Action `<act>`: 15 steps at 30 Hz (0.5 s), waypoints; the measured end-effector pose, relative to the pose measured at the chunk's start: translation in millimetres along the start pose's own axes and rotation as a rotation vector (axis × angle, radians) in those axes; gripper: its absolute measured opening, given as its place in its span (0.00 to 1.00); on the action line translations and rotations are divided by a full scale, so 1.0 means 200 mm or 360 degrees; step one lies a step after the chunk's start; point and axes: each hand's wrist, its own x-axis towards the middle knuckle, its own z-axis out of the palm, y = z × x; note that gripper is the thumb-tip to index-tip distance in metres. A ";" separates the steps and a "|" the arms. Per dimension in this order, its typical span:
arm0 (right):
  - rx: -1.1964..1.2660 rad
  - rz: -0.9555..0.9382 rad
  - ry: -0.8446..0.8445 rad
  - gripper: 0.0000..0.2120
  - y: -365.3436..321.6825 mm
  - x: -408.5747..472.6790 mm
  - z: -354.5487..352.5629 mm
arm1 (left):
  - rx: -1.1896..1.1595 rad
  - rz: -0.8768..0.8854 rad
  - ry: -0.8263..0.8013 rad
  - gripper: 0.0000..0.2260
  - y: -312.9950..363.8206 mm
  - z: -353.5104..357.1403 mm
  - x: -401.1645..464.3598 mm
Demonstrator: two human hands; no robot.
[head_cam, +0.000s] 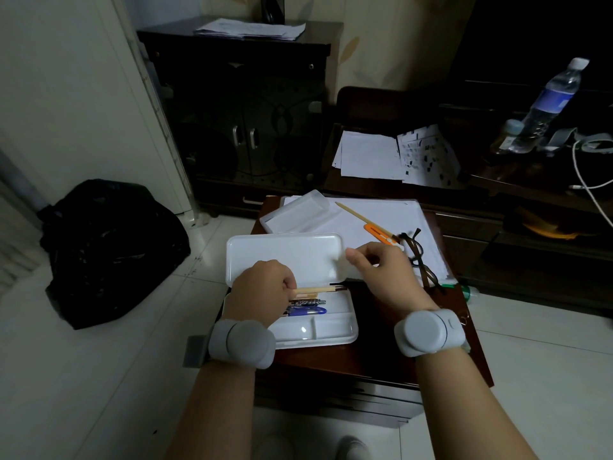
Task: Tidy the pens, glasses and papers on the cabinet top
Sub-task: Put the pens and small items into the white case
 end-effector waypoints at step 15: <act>-0.0075 0.0006 0.0187 0.11 -0.02 -0.01 -0.02 | 0.0089 -0.0036 0.0021 0.02 -0.03 0.03 -0.01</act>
